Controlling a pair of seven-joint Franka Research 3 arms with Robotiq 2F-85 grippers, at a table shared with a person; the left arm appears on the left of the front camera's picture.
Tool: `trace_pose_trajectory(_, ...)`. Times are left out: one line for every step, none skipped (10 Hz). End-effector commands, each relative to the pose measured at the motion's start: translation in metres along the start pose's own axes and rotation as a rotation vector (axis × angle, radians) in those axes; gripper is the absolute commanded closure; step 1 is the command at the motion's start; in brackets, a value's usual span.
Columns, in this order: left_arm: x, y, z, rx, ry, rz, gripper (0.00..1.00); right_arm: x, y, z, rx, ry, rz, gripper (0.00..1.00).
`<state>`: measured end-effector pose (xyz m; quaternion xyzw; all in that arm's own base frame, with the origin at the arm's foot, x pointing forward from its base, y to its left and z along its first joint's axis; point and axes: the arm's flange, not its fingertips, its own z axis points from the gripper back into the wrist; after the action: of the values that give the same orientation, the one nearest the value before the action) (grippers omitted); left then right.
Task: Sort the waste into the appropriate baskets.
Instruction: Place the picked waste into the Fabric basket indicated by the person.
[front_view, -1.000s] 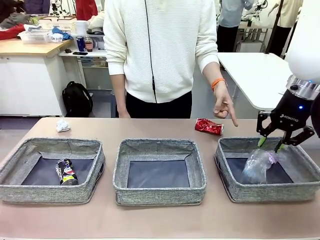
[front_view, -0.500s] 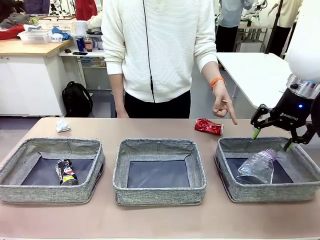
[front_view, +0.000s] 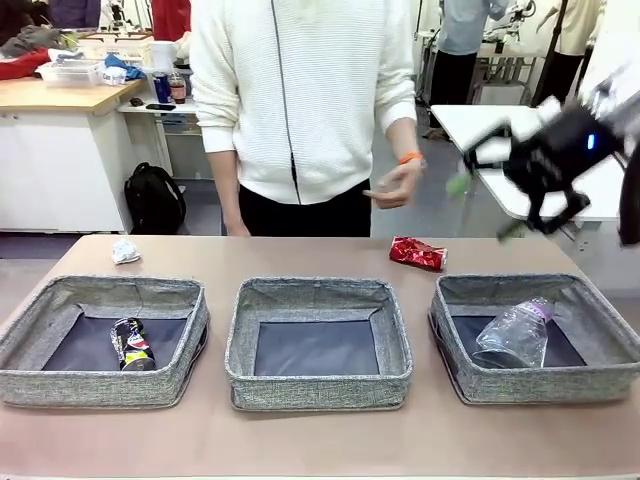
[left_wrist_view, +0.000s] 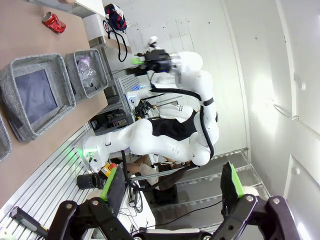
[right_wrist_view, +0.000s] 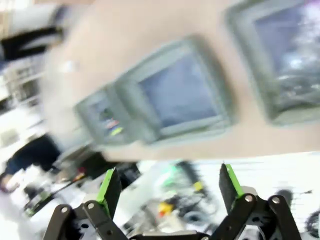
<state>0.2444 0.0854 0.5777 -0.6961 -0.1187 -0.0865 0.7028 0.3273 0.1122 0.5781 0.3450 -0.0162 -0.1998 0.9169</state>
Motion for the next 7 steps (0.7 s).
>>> trace_pose_trajectory(0.000,-0.002,-0.001,-0.024,-0.003,-0.021,0.00,-0.001,0.004,0.035,0.501,0.233,0.035,0.00)
trace_pose_trajectory(0.000,-0.002,-0.001,-0.024,-0.003,-0.021,0.00,-0.003,0.000,0.054,0.692,0.291,0.012,0.00)
trace_pose_trajectory(0.000,-0.002,-0.001,-0.024,-0.003,-0.021,0.00,-0.003,-0.008,0.063,0.775,0.313,-0.001,0.00)
trace_pose_trajectory(0.000,-0.002,-0.001,-0.024,-0.003,-0.021,0.00,0.001,-0.018,0.065,0.770,0.332,-0.018,0.00)
trace_pose_trajectory(0.000,-0.002,-0.001,-0.024,-0.003,-0.021,0.00,0.006,-0.028,0.054,0.695,0.369,-0.034,0.00)
trace_pose_trajectory(0.000,-0.002,-0.001,-0.024,-0.003,-0.021,0.00,0.008,-0.037,0.035,0.595,0.438,0.086,0.00)
trace_pose_trajectory(0.000,-0.002,-0.001,-0.024,-0.003,-0.021,0.00,0.006,-0.048,0.020,0.494,0.414,0.295,0.00)
